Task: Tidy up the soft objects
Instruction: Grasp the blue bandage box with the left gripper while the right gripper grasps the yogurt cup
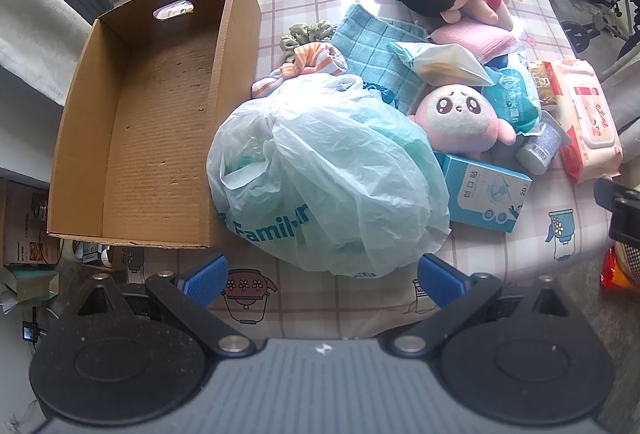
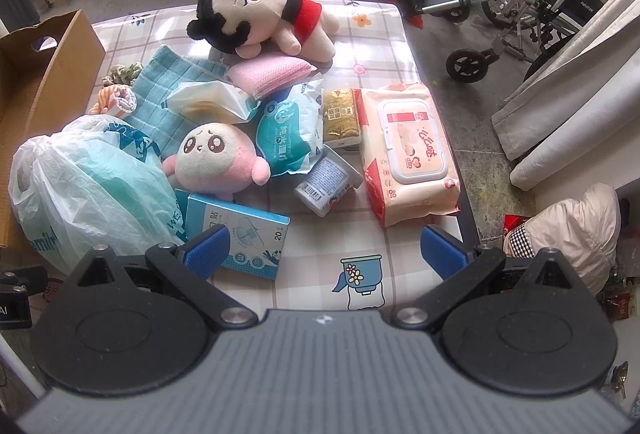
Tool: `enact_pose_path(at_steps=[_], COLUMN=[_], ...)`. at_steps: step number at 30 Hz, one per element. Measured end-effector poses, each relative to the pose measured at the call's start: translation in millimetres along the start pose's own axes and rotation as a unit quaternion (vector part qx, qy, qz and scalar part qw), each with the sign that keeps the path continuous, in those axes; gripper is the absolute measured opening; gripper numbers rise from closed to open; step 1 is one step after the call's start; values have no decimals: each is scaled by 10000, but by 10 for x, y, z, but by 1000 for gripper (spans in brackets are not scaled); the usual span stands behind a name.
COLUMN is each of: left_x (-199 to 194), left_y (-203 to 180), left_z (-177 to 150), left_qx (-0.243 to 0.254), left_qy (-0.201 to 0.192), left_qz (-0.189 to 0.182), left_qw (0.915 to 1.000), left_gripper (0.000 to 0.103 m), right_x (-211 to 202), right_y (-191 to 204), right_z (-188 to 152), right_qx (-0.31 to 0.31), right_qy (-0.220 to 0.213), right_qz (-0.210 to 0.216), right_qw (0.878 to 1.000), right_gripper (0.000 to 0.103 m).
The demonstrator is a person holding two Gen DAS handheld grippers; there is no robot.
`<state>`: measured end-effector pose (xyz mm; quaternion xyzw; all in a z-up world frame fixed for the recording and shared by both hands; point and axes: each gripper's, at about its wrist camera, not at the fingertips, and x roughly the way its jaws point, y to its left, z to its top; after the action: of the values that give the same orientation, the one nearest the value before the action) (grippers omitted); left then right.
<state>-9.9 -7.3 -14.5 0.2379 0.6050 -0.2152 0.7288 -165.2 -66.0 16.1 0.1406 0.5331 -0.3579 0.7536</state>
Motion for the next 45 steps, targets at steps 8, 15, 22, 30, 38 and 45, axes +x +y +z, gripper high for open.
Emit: enact_pose_path(at_steps=[8,15,22,30,38,45], left_x=[1,46,65,220,701,1088], left_y=[0,27,25,-280,-786,-1094], left_z=[-2,12,72,21,-285,-544], left_qx=[10,6,30,567,256,-1086], left_qy=[-3,24,-134,-421,-43,293], left_qz=[4,-4,-172,-651,-939,-1177], left_qw=[10000,10000,9998,9954,9952,9867], left_gripper=[102,102,98,93,56,44], right_x=[6,34,107,339,1178,1759], right_y=[1,1,-91,-187,-1,174], right_z=[9,18,23,3,279,286], right_qx=[7,11,165,-1287,-2768,-3528], right_qy=[3,12,-68,-567,-62,726], right_qz=[1,-1,275,1180,2403,3117], right_qw=[10000,10000,9995,9830,9304,8793], right_gripper=[102,102,102,102,72,23])
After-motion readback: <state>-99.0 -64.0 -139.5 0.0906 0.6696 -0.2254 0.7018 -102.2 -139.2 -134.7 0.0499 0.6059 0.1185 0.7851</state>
